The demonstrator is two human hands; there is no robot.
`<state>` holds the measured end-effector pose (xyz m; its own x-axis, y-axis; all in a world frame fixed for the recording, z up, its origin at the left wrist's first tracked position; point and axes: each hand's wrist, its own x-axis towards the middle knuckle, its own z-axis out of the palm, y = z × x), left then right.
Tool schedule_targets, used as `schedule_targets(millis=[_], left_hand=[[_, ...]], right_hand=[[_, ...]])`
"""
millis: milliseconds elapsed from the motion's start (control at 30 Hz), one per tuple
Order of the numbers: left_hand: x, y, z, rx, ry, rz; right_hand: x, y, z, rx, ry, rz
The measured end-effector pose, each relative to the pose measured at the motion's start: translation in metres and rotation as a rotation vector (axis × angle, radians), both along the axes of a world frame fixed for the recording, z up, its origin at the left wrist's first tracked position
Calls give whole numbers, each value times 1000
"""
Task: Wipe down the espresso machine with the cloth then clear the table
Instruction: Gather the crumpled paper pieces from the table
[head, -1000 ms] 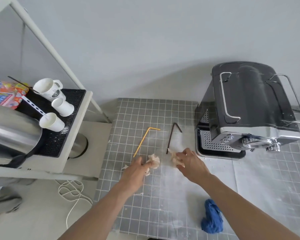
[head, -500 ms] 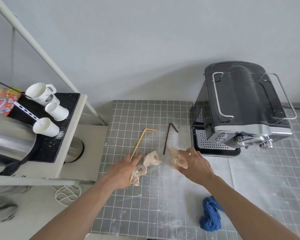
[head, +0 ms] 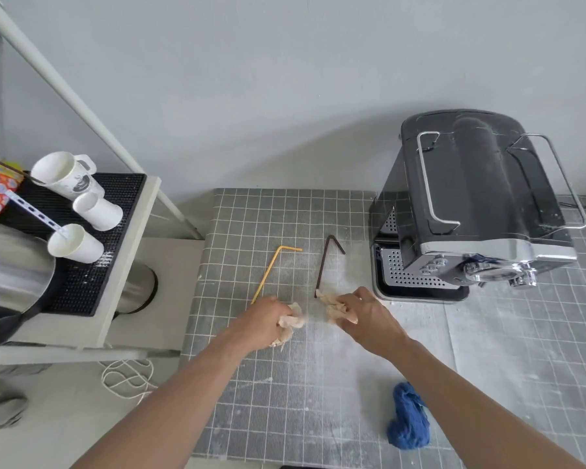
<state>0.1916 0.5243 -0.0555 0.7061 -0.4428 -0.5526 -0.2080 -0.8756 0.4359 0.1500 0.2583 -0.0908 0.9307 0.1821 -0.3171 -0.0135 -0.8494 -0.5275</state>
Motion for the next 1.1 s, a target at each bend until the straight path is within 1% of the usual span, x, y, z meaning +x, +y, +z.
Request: schedule_targets(millis=[167, 233, 367, 400, 467, 533, 600, 700, 800, 867, 967, 1100], left_hand=[[-7, 26, -8, -58, -58, 89], [-13, 41, -7, -61, -36, 60], [-24, 62, -10, 30, 3, -44], [-26, 64, -14, 34, 3, -58], [-29, 65, -21, 35, -54, -76], [-33, 64, -23, 6, -101, -36], [-39, 59, -21, -82, -118, 56], [-49, 36, -7, -231, -113, 215], [-61, -6, 7, -401, -60, 302], [-69, -40, 16, -507, -34, 337], [-81, -95, 31, -580, -9, 324], [-103, -165, 45, -575, 63, 218]], right_hand=[[-5, 2, -8, 62, 2, -87], [-9, 2, -9, 65, 4, -115], [-16, 3, -9, 12, 2, -145], [-17, 3, -11, 18, 7, -159], [-19, 2, -13, 44, 4, -178], [-25, 2, -11, 67, -16, -192], [-33, 1, -3, 90, -43, -226], [-47, -5, 12, 147, -81, -264], [-71, -26, 29, 218, -126, -342], [-92, -46, 44, 217, -148, -414], [-133, -85, 62, 190, -167, -551], [-201, -138, 78, 165, -176, -704]])
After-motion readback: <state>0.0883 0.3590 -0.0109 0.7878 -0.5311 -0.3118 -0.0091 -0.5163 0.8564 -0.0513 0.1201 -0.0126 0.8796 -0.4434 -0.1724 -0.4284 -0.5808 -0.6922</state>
